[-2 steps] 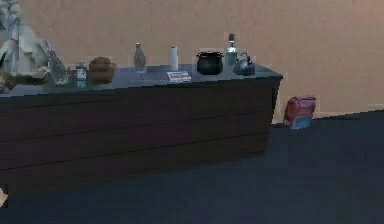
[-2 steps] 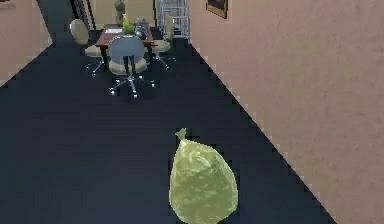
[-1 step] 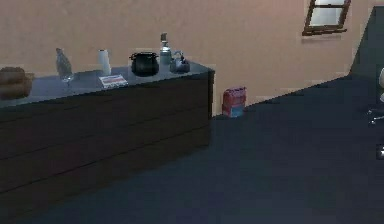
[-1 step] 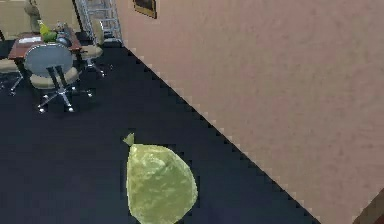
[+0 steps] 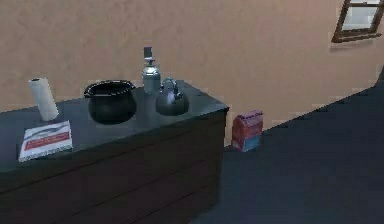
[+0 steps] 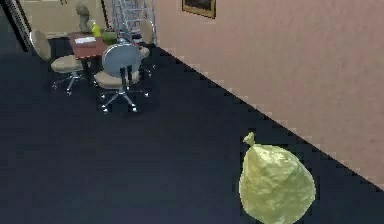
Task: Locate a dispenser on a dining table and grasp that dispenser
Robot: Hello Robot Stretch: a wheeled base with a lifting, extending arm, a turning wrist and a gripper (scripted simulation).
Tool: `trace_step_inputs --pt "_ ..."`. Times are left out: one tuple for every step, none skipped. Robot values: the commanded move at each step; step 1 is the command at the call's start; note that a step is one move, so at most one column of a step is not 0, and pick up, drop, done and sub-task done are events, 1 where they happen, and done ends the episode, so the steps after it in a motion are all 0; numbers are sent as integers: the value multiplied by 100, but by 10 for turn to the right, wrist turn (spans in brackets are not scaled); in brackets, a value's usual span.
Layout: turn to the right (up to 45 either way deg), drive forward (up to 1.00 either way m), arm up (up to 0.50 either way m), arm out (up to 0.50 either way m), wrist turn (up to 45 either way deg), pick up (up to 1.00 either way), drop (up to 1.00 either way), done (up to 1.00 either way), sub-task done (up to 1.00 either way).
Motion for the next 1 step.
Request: trace_step_inputs --pt "450 0 0 0 0 0 0 0 0"
